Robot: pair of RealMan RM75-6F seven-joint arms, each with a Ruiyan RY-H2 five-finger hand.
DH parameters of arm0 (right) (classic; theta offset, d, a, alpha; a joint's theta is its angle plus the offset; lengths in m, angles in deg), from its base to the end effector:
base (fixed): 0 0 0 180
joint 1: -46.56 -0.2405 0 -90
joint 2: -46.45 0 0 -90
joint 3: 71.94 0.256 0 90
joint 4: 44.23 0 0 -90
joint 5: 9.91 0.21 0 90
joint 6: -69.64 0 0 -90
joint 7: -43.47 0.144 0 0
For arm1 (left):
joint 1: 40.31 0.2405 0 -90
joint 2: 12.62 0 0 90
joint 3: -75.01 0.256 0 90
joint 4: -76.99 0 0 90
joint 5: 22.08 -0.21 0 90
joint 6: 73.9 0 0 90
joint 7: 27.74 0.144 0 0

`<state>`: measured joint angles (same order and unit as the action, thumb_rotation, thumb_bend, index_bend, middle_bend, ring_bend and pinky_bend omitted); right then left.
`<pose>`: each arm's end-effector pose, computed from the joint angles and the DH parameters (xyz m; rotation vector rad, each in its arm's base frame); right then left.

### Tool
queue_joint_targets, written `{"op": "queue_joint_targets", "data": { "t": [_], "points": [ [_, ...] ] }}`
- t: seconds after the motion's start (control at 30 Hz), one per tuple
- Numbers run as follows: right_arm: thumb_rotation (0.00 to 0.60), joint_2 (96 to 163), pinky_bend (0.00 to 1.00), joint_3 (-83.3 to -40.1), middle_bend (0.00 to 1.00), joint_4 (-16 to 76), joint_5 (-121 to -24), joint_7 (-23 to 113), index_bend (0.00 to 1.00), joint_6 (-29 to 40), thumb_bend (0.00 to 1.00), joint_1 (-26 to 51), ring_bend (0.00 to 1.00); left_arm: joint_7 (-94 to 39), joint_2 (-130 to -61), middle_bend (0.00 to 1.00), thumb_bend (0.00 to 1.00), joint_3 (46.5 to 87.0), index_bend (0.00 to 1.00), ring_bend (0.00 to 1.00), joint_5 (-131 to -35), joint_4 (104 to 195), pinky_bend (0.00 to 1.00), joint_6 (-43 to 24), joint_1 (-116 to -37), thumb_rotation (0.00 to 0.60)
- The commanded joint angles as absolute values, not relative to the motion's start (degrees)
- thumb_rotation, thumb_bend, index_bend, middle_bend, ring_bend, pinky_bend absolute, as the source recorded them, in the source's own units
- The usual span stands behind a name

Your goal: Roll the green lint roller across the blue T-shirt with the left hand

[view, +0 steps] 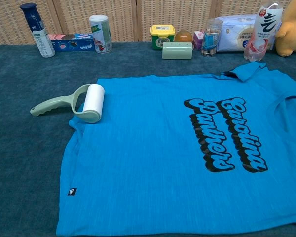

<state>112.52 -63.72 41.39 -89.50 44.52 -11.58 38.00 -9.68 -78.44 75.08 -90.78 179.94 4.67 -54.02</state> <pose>-0.3281 -0.2226 0.1727 1.3052 -0.8498 0.8844 -0.2898 0.2058 0.1212 -1.4222 -1.0090 -0.6740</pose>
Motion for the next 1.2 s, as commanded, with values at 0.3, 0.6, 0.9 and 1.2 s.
{"op": "queue_joint_targets", "data": {
  "t": [0.3,0.6,0.9,1.2],
  "points": [
    [0.600,112.28,0.00,-63.84,0.00,41.73,-89.30,45.43,0.07,-11.11,0.00,38.06,0.00,-14.26,-78.20,0.00,0.00,72.39,0.00,0.00,-87.86,180.25,0.00,-5.63,-58.43,0.600],
    [0.600,111.78,0.00,-63.93,0.00,41.85,-89.70,47.00,0.07,-10.73,0.00,37.95,0.00,-20.95,-78.10,0.00,0.00,67.40,0.00,0.00,-81.61,173.64,0.00,-27.26,-70.19,0.600],
    [0.600,111.39,0.00,-63.64,0.00,41.63,-88.98,47.91,0.07,-10.34,0.00,37.97,0.00,-25.71,-85.00,0.00,0.00,64.79,0.00,0.00,-81.73,160.94,0.00,-40.03,-79.08,0.600],
    [0.600,111.08,0.00,-63.22,0.00,41.35,-88.17,48.68,0.07,-10.07,0.00,37.99,0.00,-31.14,-88.72,0.00,0.00,64.79,0.00,0.00,-84.20,156.29,0.00,-45.70,-82.00,0.600]
  ]
}}
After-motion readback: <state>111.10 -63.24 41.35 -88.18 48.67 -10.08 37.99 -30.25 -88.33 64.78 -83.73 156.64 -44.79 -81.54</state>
